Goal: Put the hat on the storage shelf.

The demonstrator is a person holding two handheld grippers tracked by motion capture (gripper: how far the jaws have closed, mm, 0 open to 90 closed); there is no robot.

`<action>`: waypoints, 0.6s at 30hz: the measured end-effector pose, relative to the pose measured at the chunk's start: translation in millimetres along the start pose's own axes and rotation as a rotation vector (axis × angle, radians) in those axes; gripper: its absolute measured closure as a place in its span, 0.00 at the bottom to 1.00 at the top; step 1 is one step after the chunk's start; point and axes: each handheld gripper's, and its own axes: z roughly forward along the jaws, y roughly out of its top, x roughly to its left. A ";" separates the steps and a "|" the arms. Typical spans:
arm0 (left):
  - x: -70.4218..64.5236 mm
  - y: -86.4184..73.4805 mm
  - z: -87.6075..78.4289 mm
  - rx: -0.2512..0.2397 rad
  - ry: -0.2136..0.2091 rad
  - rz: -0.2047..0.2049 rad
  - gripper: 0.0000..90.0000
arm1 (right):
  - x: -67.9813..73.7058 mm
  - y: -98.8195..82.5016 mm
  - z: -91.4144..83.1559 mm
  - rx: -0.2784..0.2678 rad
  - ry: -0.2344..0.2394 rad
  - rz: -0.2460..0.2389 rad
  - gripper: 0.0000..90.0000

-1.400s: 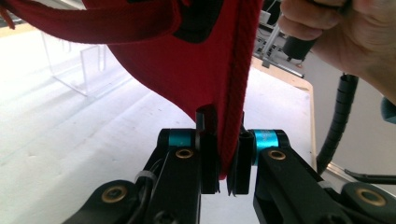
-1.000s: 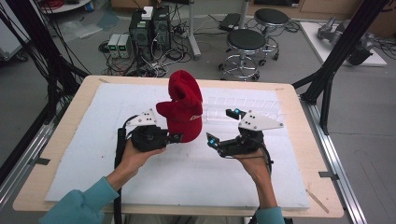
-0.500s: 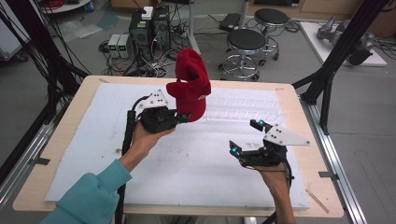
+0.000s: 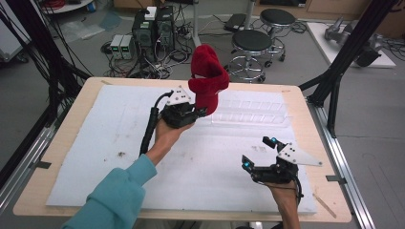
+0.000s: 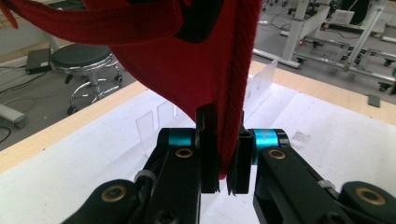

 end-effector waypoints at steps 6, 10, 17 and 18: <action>-0.2 -3.6 15.7 -0.004 0.026 -0.009 0.95 | -2.9 -11.0 0.8 0.004 -0.017 0.013 0.00; 0.2 -6.6 26.6 0.007 0.038 -0.012 0.95 | -5.6 -20.0 1.4 0.005 -0.034 0.018 0.00; 1.4 -11.5 44.2 0.017 0.057 -0.002 0.95 | -11.2 -27.8 3.6 0.013 -0.061 0.028 0.00; 1.1 -12.0 47.0 0.018 0.059 -0.004 0.95 | -11.2 -27.8 3.6 0.013 -0.061 0.028 0.00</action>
